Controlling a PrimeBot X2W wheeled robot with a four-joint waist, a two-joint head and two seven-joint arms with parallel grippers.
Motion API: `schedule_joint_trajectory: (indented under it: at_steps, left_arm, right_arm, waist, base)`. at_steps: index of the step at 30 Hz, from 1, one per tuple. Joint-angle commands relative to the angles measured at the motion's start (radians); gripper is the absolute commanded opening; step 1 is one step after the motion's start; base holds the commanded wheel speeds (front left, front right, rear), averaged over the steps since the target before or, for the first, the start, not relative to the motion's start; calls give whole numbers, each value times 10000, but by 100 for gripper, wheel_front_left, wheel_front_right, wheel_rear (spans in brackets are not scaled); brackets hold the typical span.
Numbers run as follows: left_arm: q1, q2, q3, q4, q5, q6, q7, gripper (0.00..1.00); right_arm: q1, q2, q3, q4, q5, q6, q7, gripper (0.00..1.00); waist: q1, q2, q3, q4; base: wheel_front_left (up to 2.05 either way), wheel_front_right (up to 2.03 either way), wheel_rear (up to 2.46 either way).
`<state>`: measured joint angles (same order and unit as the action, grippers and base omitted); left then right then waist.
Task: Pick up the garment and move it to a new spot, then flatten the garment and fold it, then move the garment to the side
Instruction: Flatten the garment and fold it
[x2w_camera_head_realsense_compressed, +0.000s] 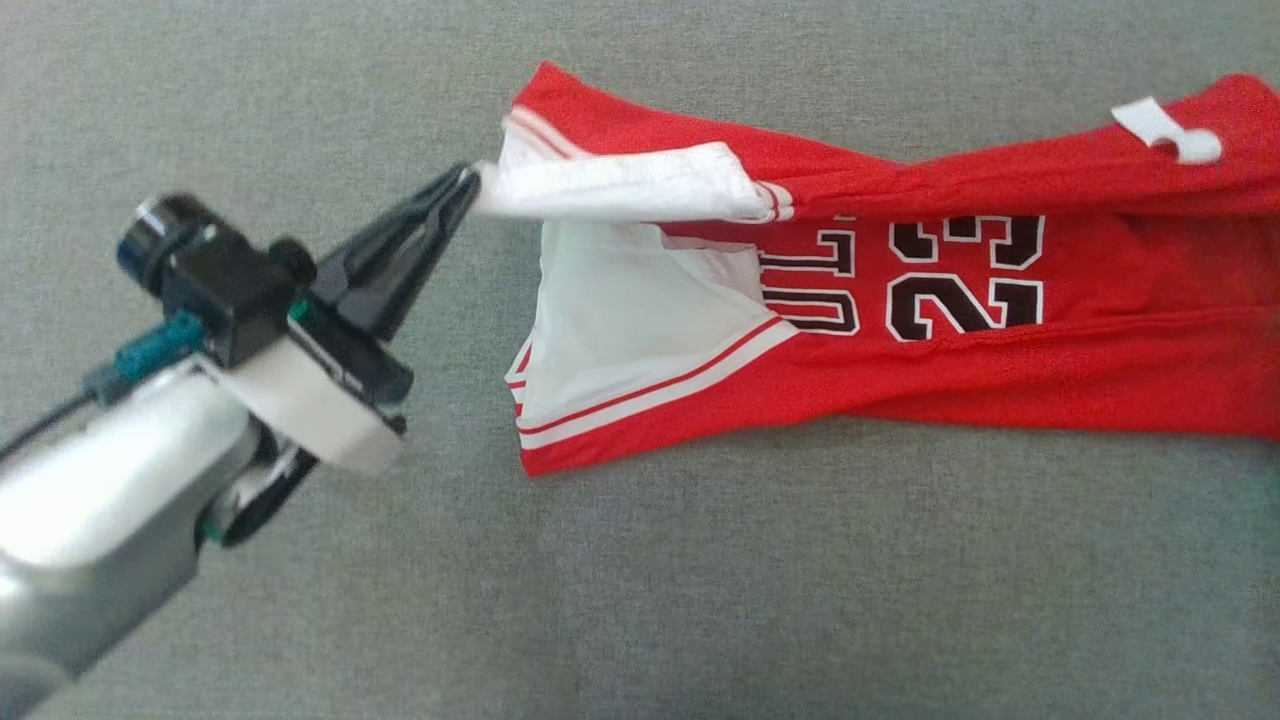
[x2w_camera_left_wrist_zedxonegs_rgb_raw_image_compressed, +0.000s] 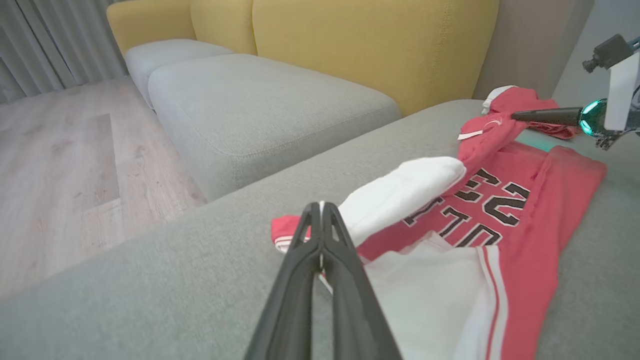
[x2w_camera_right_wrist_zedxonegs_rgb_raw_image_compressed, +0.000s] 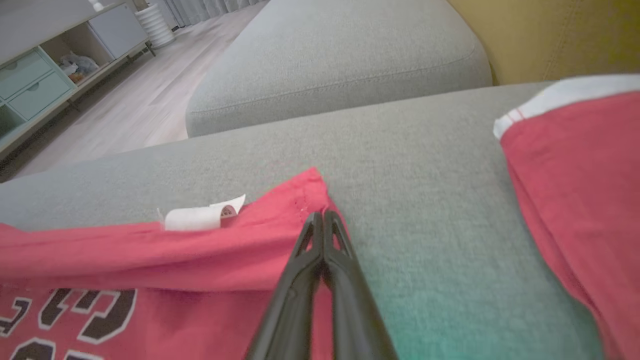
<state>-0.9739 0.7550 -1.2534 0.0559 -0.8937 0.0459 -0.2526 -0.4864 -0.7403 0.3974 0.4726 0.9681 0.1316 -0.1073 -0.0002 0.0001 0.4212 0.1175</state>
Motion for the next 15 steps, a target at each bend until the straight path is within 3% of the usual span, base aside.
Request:
schedule_joint_trajectory:
  at_steps: [1,12,13,14,15]
  left_arm:
    - [122,507,709,-263,82,113,-89,0]
    - [2569,-122,1961,-803,1148,444,-90,0]
    - [2750,-256,2047,-754,1204,432,-90,15]
    - [2916,-379,2112,-668,1272,394,-90,35]
    - [3051,-512,2196,-570,1364,358,-90,42]
  right_arm:
    - [543,-417,-183,-308,-10,-9,-105,0]
    - [2800,226,-2060,-1595,-652,-9,139,0]
    - [2955,334,-2188,-1720,-738,-9,225,2]
    - [3090,447,-2314,-1841,-834,-9,315,28]
    - [3206,562,-2446,-1955,-944,-9,403,56]
  waist:
    - [2,-1,0,4]
    - [2,-1,-56,1]
    - [2,-1,-68,1]
    - [2,-1,-82,-6]
    - [2,-1,-99,-11]
  base:
    - [0,0,0]
    - [0,0,0]
    - [0,0,0]
    - [0,0,0]
    - [0,0,0]
